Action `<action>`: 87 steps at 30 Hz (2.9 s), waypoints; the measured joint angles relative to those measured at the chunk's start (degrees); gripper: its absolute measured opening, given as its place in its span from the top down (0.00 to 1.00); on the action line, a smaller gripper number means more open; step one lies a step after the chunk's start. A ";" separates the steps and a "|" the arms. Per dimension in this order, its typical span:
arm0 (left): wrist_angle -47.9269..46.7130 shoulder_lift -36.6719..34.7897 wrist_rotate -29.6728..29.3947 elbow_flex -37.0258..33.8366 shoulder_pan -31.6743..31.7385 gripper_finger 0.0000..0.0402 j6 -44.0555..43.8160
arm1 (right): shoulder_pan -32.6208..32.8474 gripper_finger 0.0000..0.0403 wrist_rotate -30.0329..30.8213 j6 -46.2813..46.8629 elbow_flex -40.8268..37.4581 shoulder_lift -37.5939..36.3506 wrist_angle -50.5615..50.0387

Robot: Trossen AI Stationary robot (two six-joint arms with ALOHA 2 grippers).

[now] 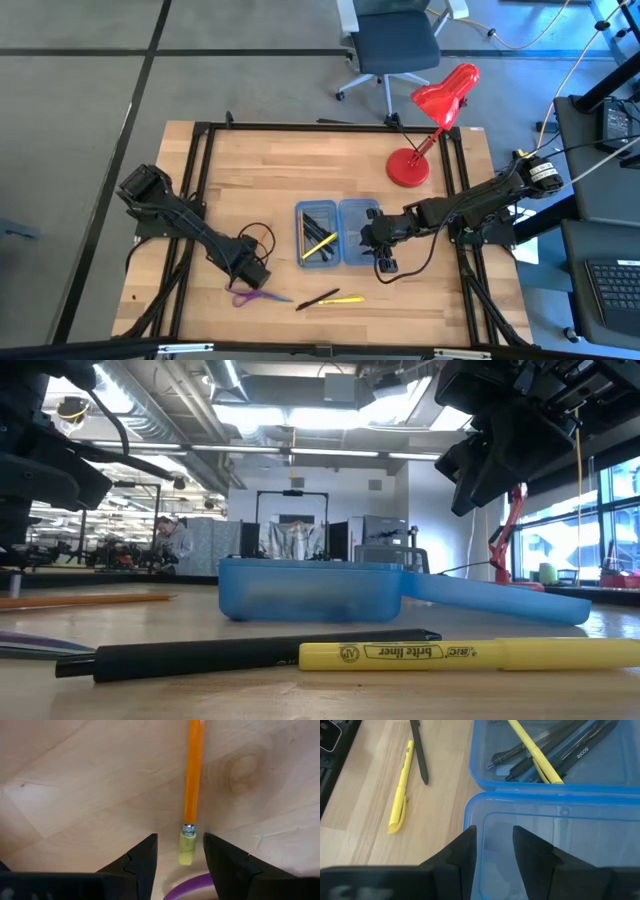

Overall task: Pick & place school supplies into a supply box
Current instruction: Put the orange pencil into the blue supply box

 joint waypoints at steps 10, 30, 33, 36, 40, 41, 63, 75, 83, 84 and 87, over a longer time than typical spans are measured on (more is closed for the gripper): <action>0.31 0.21 -0.32 -0.07 -0.02 0.76 0.01 | 0.00 0.67 0.00 0.00 0.00 0.00 0.00; -2.36 -1.73 -5.46 0.75 0.11 0.94 3.61 | 0.01 0.67 0.00 -0.02 0.00 0.00 -0.09; -5.57 -2.26 -7.05 1.50 0.09 0.95 3.22 | 0.01 0.67 0.00 -0.02 0.00 0.00 -0.09; -6.53 -3.01 -10.07 2.50 0.51 0.95 4.92 | 0.00 0.67 0.01 -0.04 0.00 0.00 -0.09; -6.54 -3.65 -13.93 3.60 1.89 0.94 8.61 | 0.01 0.67 0.00 -0.11 0.00 0.00 -0.09; -6.42 -3.75 -14.54 4.24 2.34 0.94 9.75 | 0.01 0.67 0.00 -0.11 0.00 0.00 -0.09; 20.38 -3.90 -13.72 12.85 14.50 0.94 34.95 | 0.01 0.67 0.00 -0.20 0.00 0.00 -0.09; 20.57 1.50 -13.22 12.85 15.15 0.94 29.56 | 0.01 0.67 0.00 -1.31 0.00 0.00 -0.37; 20.88 4.10 -12.72 12.85 15.42 0.94 24.40 | -0.01 0.67 0.00 -1.26 0.00 0.00 -0.50; 20.69 4.10 -12.42 12.85 15.47 0.93 24.03 | 0.00 0.67 0.00 -1.25 0.00 0.00 -0.52; 20.98 4.08 -11.32 12.85 15.96 0.93 23.97 | 0.01 0.67 0.00 -1.20 0.00 0.00 -0.57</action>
